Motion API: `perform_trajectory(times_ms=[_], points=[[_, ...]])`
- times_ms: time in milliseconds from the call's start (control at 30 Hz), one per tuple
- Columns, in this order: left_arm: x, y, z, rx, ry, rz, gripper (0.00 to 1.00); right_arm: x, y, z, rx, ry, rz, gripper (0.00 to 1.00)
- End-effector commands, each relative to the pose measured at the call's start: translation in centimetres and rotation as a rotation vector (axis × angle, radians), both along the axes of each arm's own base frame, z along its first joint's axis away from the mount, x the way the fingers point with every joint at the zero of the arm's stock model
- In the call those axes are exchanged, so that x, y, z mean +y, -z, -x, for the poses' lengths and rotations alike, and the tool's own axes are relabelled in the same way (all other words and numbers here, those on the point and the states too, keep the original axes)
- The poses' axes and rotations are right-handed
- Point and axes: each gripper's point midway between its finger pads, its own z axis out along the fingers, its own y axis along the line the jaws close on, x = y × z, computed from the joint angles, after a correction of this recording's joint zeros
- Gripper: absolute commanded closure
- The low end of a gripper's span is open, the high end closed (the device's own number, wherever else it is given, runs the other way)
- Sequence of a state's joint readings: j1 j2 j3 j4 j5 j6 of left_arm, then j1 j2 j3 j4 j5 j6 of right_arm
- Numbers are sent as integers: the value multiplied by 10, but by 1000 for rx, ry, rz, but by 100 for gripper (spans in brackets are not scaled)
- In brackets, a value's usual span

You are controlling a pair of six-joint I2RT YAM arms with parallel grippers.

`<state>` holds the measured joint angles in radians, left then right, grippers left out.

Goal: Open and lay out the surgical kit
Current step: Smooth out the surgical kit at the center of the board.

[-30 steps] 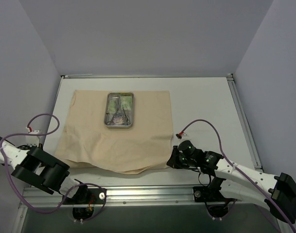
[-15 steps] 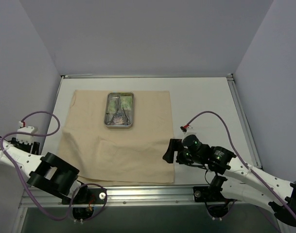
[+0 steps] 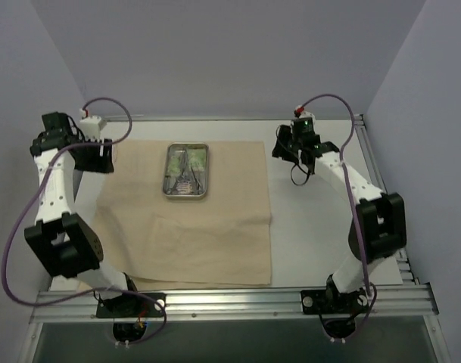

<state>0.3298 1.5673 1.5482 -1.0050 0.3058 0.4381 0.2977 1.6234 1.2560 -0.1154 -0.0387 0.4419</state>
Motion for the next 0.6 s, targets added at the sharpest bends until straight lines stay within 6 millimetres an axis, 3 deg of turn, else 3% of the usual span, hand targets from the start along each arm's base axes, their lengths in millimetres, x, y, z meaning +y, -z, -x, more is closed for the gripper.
perform_trajectory(times_ms=[0,67,100,133,167,200,233,267,300,367,400,467,500,567], points=[[24,5,-91,-102,-238,42,26,9,-5,-59,-92,-63,36,53],[30,22,-112,-77,-268,28,26,13,16,-92,-69,-60,47,54],[36,52,-123,-19,-294,26,26,15,49,-102,-18,-67,61,54],[39,50,-136,-34,-298,19,26,17,58,-110,-8,-71,63,54],[42,60,-143,-18,-306,14,26,22,50,-127,-39,-72,56,54],[44,87,-149,36,-318,5,25,23,81,-133,11,-75,67,53],[47,82,-160,15,-326,-1,25,26,91,-138,21,-85,69,53],[49,90,-165,26,-332,1,25,29,88,-149,7,-85,63,53],[48,111,-168,68,-328,8,24,30,114,-151,47,-88,70,52],[50,110,-183,54,-325,-1,19,39,124,-157,57,-108,49,52],[47,132,-182,107,-323,3,19,40,145,-155,92,-114,45,51],[48,134,-192,103,-320,4,19,48,156,-154,111,-131,23,51],[45,153,-189,150,-318,9,19,50,167,-152,127,-135,23,51],[42,156,-194,153,-305,15,20,55,174,-149,139,-144,15,53]])
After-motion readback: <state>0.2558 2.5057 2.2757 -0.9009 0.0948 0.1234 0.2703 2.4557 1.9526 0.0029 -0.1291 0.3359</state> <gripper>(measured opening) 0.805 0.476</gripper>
